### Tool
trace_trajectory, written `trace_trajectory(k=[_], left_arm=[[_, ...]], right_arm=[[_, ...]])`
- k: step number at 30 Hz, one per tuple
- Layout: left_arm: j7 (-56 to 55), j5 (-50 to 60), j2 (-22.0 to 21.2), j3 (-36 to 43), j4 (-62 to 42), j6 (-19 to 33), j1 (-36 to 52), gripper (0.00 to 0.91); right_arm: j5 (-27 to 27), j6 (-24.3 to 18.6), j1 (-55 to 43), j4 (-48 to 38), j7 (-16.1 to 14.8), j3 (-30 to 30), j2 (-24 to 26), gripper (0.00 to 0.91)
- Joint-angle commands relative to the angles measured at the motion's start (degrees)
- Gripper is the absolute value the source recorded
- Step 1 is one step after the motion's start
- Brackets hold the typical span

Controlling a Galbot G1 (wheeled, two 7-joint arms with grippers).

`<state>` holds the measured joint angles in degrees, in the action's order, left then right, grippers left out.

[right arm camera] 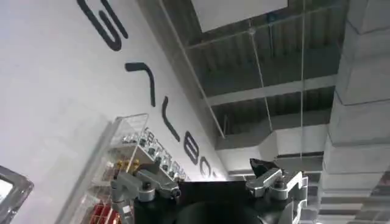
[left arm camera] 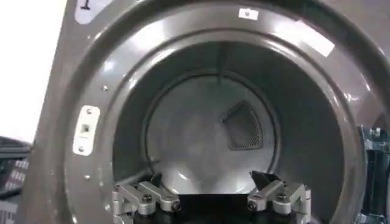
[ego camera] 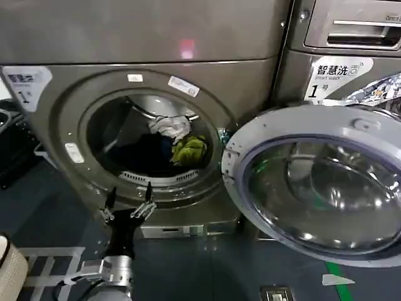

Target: Grasp the clothes from the dryer.

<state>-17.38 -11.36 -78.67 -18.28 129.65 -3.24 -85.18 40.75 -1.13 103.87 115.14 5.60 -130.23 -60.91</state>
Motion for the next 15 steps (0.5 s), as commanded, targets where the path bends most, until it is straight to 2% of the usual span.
trace_trajectory(k=[1, 15], left_arm=[[0.01, 0.06, -0.13, 0.06, 0.11, -0.03, 0.02, 0.907], [0.01, -0.01, -0.21, 0.08, 0.17, -0.10, 0.07, 0.907]], right_arm=[[0.23, -0.49, 0.00, -0.06, -0.21, -0.04, 0.12, 0.907], [0.43, -1.07, 0.08, -0.09, -0.35, -0.10, -0.03, 0.907]])
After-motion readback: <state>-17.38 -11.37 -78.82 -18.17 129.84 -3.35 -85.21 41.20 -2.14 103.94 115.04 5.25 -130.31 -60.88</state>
